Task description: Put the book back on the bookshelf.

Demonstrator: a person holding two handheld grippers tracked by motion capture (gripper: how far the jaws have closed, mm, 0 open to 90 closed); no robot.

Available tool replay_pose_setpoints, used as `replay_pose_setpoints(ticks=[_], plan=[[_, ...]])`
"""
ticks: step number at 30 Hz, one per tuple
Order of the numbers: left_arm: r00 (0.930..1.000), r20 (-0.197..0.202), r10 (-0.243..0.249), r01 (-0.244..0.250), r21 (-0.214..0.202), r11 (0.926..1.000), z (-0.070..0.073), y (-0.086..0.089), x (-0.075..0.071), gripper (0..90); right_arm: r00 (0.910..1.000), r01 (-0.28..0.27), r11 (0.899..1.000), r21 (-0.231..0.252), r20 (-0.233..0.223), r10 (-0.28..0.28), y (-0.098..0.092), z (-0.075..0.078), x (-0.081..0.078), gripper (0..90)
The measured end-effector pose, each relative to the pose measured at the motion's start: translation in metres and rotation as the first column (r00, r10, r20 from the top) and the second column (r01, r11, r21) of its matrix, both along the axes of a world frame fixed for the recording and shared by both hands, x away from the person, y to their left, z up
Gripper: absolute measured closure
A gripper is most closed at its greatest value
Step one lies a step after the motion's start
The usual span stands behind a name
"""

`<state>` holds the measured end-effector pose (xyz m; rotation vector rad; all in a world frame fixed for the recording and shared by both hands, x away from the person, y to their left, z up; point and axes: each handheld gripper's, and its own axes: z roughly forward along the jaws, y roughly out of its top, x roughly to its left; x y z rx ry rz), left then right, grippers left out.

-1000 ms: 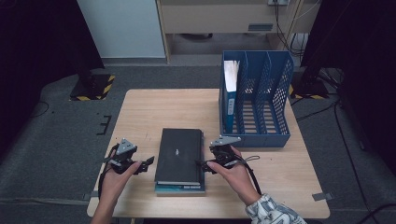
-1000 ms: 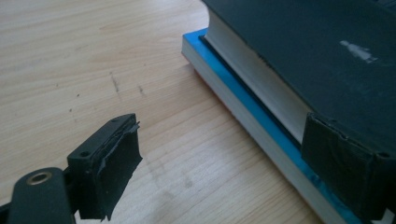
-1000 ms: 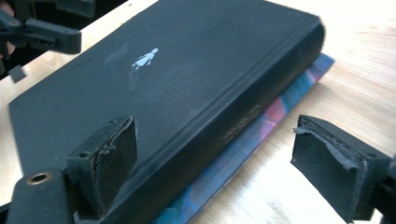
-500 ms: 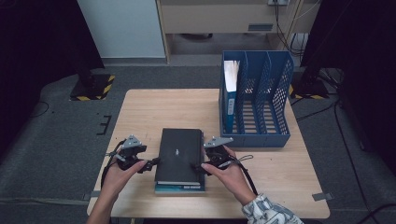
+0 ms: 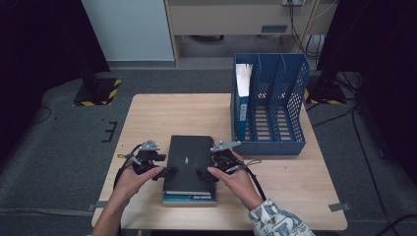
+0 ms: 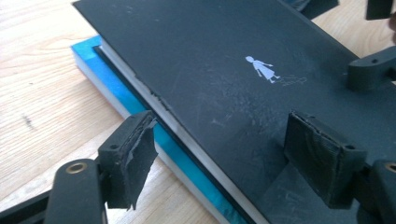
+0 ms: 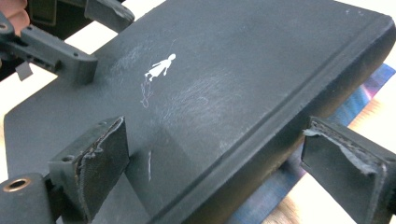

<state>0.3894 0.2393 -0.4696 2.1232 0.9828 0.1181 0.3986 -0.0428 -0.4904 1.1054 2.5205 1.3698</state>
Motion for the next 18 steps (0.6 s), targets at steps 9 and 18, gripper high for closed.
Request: replay_pose_setpoints(ticks=[9,18], plan=[[0.9970,-0.071,-0.029,0.026,-0.043,0.9987,-0.003,-0.002,0.010,28.0,0.9991,0.004,1.000,0.025,-0.043,-0.002,-0.001,-0.005,0.007,2.9],[0.9932,-0.094,-0.070,0.070,-0.001,0.9976,0.002,-0.011,0.018,27.9,0.9963,0.004,0.998,0.056,-0.086,0.001,-0.009,-0.010,0.011,0.1]])
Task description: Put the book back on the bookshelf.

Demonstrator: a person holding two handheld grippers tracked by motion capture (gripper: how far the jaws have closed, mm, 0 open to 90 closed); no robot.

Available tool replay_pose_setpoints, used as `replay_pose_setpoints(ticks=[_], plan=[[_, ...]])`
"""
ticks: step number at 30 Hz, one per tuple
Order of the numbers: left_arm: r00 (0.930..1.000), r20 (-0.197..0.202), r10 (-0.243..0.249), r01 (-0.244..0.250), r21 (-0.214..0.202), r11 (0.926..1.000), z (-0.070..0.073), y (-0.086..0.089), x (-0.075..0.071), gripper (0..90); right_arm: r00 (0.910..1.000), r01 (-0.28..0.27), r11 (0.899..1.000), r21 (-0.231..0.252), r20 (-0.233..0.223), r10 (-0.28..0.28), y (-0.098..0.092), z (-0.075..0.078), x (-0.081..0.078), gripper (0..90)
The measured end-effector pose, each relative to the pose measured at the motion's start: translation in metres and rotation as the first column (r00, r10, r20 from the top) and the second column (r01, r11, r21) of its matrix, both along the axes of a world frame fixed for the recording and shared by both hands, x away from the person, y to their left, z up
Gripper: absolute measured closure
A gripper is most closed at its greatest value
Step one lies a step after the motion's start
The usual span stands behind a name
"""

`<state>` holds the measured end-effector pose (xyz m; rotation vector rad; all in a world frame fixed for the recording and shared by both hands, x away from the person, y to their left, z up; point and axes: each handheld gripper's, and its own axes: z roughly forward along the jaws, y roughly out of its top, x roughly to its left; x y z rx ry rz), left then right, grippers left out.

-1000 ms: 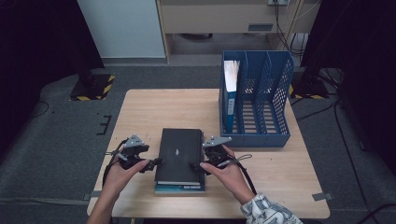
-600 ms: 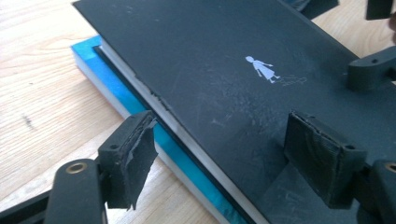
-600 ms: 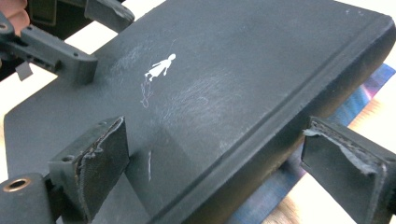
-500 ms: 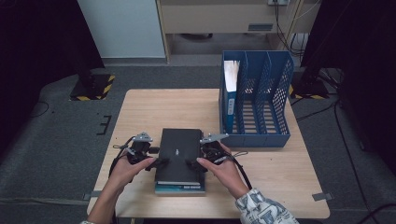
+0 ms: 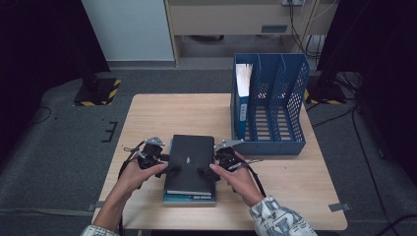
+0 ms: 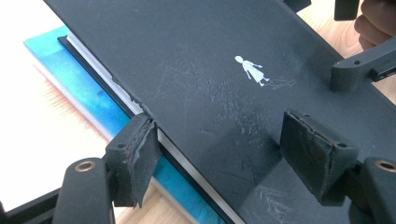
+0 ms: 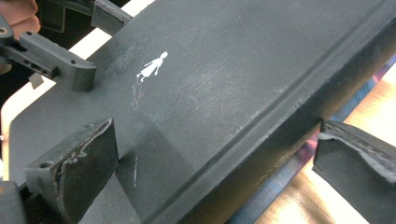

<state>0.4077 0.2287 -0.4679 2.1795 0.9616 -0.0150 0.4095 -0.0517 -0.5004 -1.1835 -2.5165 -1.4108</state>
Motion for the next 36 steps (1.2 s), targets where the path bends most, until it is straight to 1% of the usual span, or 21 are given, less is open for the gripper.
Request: replay_pose_setpoints(ticks=[3,7,10,12,14,16,18,22,28,31,36], plan=[[0.9999,-0.007,-0.016,0.016,0.000,0.9999,0.000,-0.002,0.003,27.9,0.9994,0.010,1.000,0.023,-0.034,-0.009,-0.005,-0.003,0.004,0.1],[0.9989,-0.025,-0.039,0.039,0.021,0.9990,0.002,-0.004,0.007,27.8,0.9952,0.012,0.998,0.060,-0.098,-0.006,-0.009,-0.008,0.008,0.0],[0.9985,-0.032,-0.045,0.046,0.022,0.9987,0.002,-0.004,0.008,27.6,0.9923,0.007,0.997,0.075,-0.124,0.003,-0.010,-0.010,0.012,0.0],[0.9977,-0.039,-0.056,0.056,0.020,0.9982,0.002,-0.003,0.009,27.6,0.9910,0.005,0.996,0.085,-0.134,0.007,-0.010,-0.011,0.013,0.0],[0.9967,-0.055,-0.060,0.060,0.006,0.9982,0.000,-0.002,0.011,27.6,0.9887,0.005,0.996,0.095,-0.150,0.009,-0.011,-0.013,0.015,0.0],[0.9957,-0.064,-0.066,0.066,0.001,0.9978,0.000,-0.001,0.013,27.3,0.9877,0.005,0.995,0.100,-0.156,0.011,-0.011,-0.014,0.016,0.0],[0.9955,-0.065,-0.068,0.068,-0.001,0.9977,-0.001,-0.001,0.013,27.0,0.9861,0.003,0.994,0.107,-0.166,0.015,-0.011,-0.015,0.017,0.0],[0.9934,-0.086,-0.076,0.075,-0.022,0.9970,-0.003,0.000,0.015,26.8,0.9832,0.003,0.994,0.114,-0.182,0.018,-0.011,-0.015,0.018,0.0],[0.9928,-0.086,-0.083,0.081,-0.029,0.9963,-0.004,0.001,0.016,26.4,0.9834,-0.003,0.994,0.109,-0.180,0.023,-0.011,-0.015,0.019,0.0],[0.9923,-0.089,-0.086,0.085,-0.019,0.9962,-0.003,-0.001,0.017,26.4,0.9822,-0.006,0.994,0.110,-0.186,0.026,-0.011,-0.015,0.020,0.0],[0.9921,-0.081,-0.096,0.094,-0.027,0.9952,-0.004,-0.002,0.018,26.4,0.9797,-0.006,0.992,0.126,-0.198,0.031,-0.014,-0.017,0.022,0.0]])
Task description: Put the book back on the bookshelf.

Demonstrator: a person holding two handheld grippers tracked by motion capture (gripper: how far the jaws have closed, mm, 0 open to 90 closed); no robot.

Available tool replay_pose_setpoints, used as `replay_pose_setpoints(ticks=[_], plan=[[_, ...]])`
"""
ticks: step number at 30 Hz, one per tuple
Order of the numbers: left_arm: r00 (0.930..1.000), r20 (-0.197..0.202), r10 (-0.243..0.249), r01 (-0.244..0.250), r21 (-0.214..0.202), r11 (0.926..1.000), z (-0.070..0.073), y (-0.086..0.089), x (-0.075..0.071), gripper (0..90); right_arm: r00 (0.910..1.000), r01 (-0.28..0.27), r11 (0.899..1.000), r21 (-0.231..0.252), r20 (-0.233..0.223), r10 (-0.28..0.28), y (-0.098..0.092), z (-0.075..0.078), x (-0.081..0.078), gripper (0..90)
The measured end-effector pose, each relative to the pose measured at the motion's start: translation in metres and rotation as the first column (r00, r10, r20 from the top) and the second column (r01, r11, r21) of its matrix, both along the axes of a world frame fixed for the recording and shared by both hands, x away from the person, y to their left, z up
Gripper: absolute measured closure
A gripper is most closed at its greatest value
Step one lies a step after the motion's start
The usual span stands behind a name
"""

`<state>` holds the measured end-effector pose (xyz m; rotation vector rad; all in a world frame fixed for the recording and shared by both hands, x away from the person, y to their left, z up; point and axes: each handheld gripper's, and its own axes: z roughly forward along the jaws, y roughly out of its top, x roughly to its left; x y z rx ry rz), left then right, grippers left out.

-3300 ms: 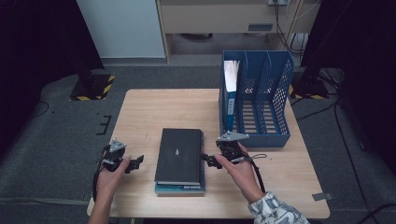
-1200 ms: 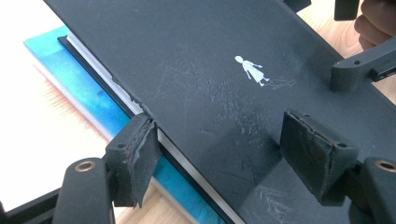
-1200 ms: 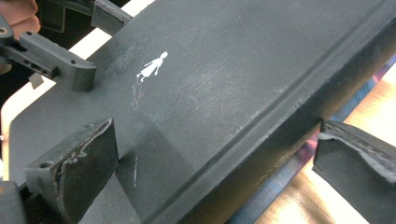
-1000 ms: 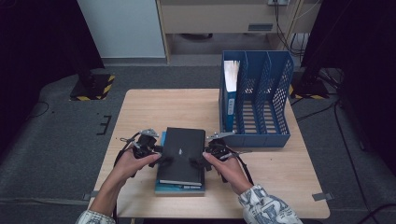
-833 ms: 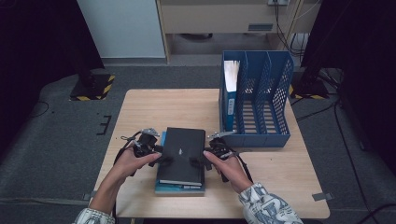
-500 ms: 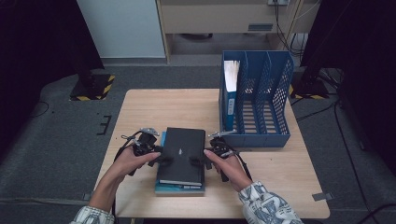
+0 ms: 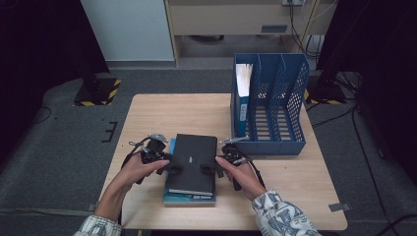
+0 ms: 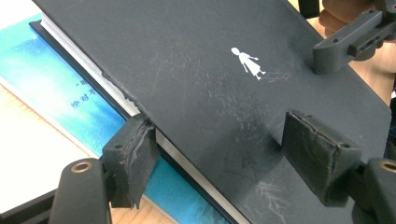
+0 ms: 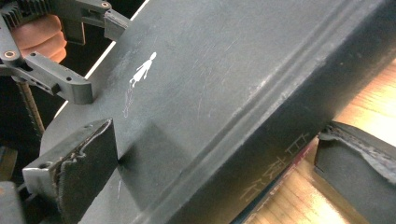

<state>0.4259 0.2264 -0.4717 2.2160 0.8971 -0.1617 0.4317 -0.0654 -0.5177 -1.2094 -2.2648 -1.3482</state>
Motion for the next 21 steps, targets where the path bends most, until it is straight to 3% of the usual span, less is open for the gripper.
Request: replay_pose_setpoints(ticks=[11,21], plan=[[0.9999,0.009,-0.009,0.009,0.011,0.9999,0.002,-0.002,0.000,26.7,0.9999,0.011,1.000,-0.022,-0.013,-0.011,0.002,0.004,0.002,0.9],[0.9996,0.029,-0.002,0.002,0.007,1.0000,0.010,0.006,-0.002,33.5,0.9991,0.011,0.998,-0.066,0.042,-0.009,0.008,0.022,0.003,5.9]])
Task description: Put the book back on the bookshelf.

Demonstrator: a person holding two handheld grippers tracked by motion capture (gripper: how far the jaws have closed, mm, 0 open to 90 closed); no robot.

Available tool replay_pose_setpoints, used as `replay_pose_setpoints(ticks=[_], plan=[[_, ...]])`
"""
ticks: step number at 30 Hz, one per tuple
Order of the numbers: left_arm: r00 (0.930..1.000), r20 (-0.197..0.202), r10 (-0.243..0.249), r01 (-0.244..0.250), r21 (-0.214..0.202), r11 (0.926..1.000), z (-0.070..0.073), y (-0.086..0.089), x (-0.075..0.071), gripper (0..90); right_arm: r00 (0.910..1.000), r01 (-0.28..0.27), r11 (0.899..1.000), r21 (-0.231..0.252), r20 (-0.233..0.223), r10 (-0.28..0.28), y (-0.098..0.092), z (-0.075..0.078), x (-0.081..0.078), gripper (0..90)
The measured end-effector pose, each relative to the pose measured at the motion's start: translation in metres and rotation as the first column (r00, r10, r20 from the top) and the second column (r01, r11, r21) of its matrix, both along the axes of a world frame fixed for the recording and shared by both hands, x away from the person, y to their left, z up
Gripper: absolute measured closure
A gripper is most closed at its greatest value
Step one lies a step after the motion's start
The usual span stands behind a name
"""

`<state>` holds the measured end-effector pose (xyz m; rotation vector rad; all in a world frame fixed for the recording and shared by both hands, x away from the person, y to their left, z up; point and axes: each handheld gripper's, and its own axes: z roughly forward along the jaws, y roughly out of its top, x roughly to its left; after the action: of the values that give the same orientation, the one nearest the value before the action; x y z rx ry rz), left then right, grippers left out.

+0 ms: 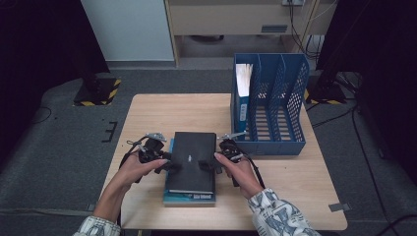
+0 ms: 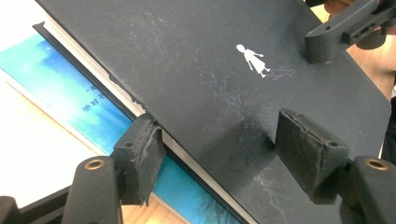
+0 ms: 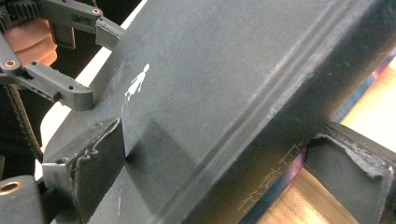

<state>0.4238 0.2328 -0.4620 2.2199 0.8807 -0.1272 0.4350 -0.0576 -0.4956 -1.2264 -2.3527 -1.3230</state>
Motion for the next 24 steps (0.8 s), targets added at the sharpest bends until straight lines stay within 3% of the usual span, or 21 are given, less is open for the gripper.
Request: replay_pose_setpoints(ticks=[8,19,24], plan=[[0.9997,0.003,-0.024,0.023,0.035,0.9991,0.011,0.005,0.002,40.8,0.9993,-0.007,1.000,-0.023,0.037,0.008,0.005,0.013,0.001,9.3],[0.9999,0.016,-0.001,0.001,-0.004,1.0000,0.017,0.013,0.002,48.7,0.9961,-0.011,0.999,-0.051,0.087,0.016,0.009,0.027,0.003,12.4],[0.9995,0.032,0.004,-0.004,0.005,1.0000,0.023,0.013,0.002,52.0,0.9932,-0.009,0.998,-0.056,0.116,0.015,0.009,0.034,0.004,14.4]])
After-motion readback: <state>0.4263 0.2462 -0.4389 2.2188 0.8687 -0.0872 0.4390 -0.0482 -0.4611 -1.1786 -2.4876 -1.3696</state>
